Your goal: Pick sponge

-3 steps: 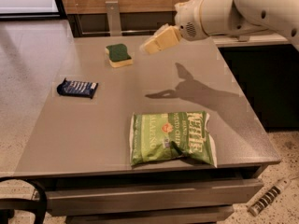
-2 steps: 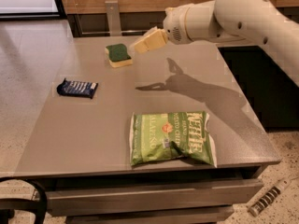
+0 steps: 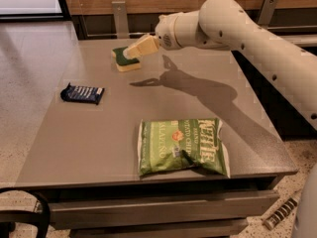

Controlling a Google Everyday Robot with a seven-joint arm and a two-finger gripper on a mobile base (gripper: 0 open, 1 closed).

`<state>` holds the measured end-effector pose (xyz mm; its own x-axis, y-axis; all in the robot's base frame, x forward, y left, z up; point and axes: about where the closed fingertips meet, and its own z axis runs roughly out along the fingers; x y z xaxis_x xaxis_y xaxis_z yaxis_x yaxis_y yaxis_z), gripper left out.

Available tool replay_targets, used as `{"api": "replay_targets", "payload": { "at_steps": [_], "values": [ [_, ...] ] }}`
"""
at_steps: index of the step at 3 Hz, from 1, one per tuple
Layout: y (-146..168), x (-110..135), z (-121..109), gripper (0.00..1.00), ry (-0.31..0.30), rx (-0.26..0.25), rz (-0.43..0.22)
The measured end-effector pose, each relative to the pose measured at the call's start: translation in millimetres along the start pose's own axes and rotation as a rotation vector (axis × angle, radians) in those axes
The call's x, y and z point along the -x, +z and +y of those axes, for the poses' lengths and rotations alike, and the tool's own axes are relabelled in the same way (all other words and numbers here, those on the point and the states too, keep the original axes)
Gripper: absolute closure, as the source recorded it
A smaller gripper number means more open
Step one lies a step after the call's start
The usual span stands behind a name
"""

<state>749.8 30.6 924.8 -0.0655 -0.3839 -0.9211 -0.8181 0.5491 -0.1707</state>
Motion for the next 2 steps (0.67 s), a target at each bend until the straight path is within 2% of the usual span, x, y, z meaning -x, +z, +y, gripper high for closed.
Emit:
{"api": "replay_targets", "payload": {
  "at_steps": [1,2],
  "values": [
    [47.3,-14.4,6.6,0.0,0.027,0.051,-0.007],
    [72.4,-32.7,13.9,0.0,0.063,0.081,-0.004]
  ]
}}
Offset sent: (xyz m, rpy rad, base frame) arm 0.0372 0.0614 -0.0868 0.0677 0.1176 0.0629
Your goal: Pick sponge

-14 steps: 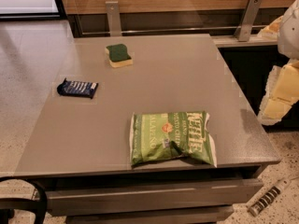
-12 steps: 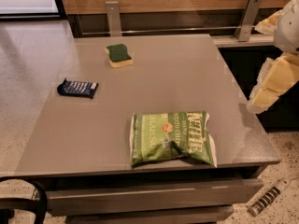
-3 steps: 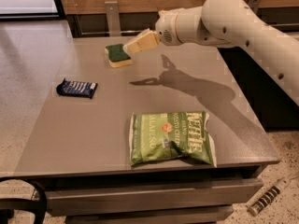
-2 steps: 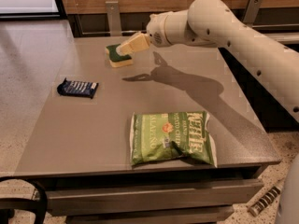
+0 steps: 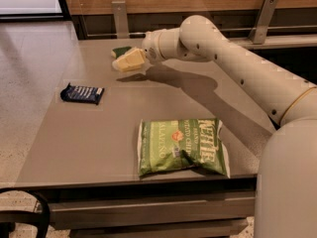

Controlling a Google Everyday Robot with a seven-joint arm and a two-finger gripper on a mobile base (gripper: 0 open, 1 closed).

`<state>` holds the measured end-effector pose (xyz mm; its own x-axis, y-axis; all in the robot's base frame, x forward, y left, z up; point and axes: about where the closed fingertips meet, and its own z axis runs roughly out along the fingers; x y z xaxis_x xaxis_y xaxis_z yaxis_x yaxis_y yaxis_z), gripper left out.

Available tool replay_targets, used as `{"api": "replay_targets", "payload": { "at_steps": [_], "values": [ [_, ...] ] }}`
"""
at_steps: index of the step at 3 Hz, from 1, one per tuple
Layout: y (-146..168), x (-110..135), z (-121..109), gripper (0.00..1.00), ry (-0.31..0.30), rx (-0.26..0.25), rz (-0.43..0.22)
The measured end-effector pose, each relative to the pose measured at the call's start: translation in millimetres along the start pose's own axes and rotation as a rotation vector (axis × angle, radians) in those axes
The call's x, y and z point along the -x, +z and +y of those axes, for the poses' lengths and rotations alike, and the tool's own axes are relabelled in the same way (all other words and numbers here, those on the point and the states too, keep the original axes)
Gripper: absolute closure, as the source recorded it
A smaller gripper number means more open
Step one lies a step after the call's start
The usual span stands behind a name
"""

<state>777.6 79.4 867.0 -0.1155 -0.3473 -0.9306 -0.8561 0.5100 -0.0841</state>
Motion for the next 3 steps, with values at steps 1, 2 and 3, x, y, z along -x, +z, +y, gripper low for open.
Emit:
{"api": "replay_targets", "payload": {
  "at_steps": [1,2,3],
  "values": [
    [12.7,-20.9,4.9,0.0,0.043,0.016,0.007],
    [20.3,-39.2,10.3,0.0,0.078,0.028,0.015],
    [26.0,-51.2,16.2,0.16,0.096,0.039,0.024]
  ]
}}
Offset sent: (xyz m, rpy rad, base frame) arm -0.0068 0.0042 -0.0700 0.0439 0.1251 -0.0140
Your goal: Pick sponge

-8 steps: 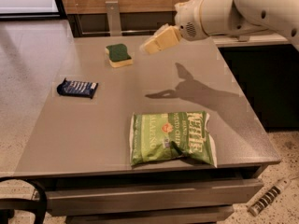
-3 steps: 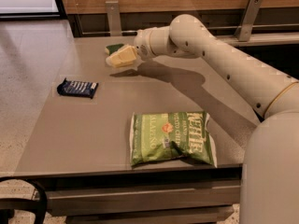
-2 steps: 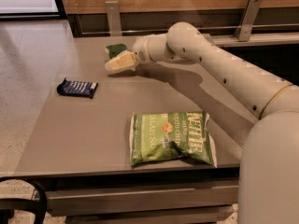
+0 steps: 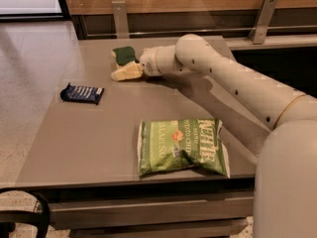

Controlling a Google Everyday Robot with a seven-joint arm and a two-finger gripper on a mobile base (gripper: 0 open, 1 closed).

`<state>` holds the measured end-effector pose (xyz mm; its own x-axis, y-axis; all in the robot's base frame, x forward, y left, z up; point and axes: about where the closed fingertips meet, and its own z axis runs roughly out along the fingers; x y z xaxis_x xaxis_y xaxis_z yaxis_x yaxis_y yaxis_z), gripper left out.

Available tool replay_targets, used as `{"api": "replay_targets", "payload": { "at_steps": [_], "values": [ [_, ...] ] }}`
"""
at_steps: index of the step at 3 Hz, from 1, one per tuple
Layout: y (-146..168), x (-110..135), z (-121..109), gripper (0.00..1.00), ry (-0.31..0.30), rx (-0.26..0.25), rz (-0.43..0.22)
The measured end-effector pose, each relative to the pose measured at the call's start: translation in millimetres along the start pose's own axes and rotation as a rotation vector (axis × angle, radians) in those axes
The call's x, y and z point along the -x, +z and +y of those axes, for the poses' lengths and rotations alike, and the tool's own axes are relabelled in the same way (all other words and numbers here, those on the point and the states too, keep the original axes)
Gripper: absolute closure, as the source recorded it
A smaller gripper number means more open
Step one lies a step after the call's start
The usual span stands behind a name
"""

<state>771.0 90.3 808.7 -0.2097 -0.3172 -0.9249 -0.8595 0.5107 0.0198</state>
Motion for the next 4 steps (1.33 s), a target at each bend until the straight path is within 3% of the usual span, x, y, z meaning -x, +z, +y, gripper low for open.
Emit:
{"api": "replay_targets", "payload": {
  "at_steps": [2,3,4],
  "values": [
    [1.4,1.2,2.0,0.64,0.002,0.005,0.002],
    [0.0,5.0,2.2,0.94,0.002,0.005,0.002],
    [-0.2,5.5,2.2,1.0,0.002,0.005,0.002]
  ]
}}
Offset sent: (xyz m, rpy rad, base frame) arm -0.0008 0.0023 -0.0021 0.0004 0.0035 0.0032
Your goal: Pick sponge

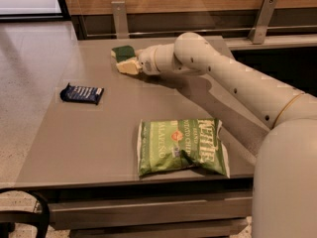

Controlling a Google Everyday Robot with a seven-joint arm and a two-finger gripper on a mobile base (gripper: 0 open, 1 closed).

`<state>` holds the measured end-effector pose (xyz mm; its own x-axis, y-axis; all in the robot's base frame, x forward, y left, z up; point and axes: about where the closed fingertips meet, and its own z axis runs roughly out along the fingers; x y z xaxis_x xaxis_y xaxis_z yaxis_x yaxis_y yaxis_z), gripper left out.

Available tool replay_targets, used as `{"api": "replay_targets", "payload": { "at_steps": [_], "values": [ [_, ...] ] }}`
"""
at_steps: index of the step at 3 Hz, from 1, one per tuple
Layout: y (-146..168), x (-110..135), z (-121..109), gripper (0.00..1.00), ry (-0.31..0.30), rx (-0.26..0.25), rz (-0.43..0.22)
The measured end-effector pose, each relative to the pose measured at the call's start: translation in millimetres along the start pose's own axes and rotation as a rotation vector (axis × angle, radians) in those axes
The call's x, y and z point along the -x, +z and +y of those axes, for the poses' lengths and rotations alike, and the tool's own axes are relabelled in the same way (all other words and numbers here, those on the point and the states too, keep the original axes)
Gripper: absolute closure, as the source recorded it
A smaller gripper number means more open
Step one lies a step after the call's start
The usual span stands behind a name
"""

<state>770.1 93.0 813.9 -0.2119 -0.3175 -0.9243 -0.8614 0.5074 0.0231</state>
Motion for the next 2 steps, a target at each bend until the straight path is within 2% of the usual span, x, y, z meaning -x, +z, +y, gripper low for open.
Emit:
{"api": "replay_targets", "payload": {
  "at_steps": [1,2],
  "values": [
    [0.1,0.0,0.1,1.0,0.0,0.0,0.0],
    [0.0,6.8,3.0,1.0,-0.011,0.023,-0.001]
  ]
}}
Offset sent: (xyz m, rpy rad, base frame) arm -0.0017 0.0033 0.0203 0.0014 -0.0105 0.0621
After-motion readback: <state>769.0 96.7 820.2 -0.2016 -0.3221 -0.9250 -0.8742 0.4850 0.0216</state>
